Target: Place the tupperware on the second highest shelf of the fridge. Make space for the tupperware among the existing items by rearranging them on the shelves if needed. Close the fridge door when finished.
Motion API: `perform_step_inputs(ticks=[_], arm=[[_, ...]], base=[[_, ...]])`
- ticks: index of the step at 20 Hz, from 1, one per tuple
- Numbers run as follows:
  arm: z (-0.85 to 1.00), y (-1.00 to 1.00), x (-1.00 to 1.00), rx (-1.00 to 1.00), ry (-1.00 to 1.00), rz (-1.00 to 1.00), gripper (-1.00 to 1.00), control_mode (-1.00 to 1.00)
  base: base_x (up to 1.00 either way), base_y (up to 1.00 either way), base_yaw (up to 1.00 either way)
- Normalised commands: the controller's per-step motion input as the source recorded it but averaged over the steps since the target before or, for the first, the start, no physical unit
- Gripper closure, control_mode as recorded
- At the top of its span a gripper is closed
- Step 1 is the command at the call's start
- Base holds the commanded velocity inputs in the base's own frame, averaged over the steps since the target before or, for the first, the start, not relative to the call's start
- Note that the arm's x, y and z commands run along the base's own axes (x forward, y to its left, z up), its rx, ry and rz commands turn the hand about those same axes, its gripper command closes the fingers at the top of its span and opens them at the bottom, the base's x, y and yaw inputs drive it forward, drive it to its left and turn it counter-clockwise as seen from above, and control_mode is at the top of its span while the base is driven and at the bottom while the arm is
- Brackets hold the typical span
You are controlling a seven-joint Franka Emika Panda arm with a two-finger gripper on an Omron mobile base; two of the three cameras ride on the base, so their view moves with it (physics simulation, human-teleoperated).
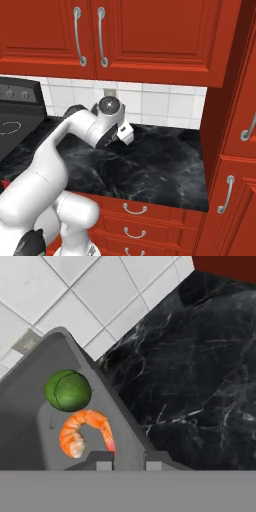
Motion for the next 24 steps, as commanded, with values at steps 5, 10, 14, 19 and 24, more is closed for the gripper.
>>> perform_step_inputs(ticks=[5, 10, 14, 19, 24], arm=[[0.48, 0.01, -0.99, 0.00, 0.00, 0.00, 1.00, -1.00], [0.01, 0.22, -0.95, 0.00, -0.03, 0.00, 1.00, -1.00], [0.33, 0.29, -0.33, 0.00, -0.09, 0.00, 1.00, -1.00], [0.28, 0.09, 0.00, 0.00, -0.01, 0.00, 1.00, -1.00], [0.02, 0.00, 0.00, 0.00, 0.01, 0.00, 1.00, -1.00]], base=[[0.00, 0.00, 0.00], [0.00, 0.00, 0.00], [0.00, 0.00, 0.00], [0.00, 0.00, 0.00], [0.00, 0.00, 0.00]])
